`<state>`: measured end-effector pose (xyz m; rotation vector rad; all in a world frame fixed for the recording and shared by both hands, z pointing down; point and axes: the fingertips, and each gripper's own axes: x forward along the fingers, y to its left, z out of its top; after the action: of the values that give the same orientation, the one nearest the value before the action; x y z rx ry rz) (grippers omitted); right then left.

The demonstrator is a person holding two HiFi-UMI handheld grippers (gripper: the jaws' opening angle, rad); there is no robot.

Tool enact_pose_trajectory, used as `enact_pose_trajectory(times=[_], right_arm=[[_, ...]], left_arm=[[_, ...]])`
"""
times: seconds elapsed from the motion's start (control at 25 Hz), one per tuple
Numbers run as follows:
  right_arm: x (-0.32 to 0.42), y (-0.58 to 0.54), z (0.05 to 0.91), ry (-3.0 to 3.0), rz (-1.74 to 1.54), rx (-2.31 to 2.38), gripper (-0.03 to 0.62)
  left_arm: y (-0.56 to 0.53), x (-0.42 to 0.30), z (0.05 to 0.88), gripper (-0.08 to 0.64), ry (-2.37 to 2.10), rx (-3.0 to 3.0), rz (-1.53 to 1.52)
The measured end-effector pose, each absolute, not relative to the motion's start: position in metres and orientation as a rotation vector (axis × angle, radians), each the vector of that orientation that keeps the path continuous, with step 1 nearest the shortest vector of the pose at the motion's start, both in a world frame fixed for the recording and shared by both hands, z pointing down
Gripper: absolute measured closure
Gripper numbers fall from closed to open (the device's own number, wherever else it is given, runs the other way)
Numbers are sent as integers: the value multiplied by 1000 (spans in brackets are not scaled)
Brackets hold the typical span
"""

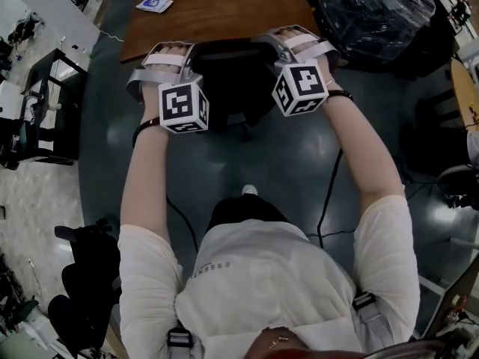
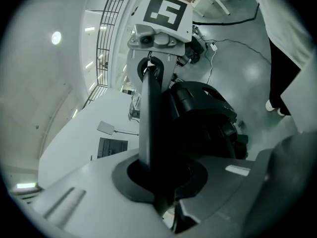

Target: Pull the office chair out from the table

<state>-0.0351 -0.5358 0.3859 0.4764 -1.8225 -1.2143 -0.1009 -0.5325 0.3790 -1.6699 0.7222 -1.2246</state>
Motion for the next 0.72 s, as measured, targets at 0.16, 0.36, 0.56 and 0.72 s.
enact_pose_trajectory(times=[0.16,0.36,0.56,0.72], right_arm=[[-40,-504,387,-1819,-1216,485,589],[-46,-467,385,-1806,-1221,507,588],[-46,-434,385,-1801,-1217,535,583],[-45,-406,383,-1800,-1215,553,580]], left_arm=[[-502,-106,380,514,719,-1678,-1224],[-466,-113,378,517,736,-1681,-1221],[-433,-112,380,514,737,-1678,-1216],[-405,-111,378,512,727,-1659,-1197]])
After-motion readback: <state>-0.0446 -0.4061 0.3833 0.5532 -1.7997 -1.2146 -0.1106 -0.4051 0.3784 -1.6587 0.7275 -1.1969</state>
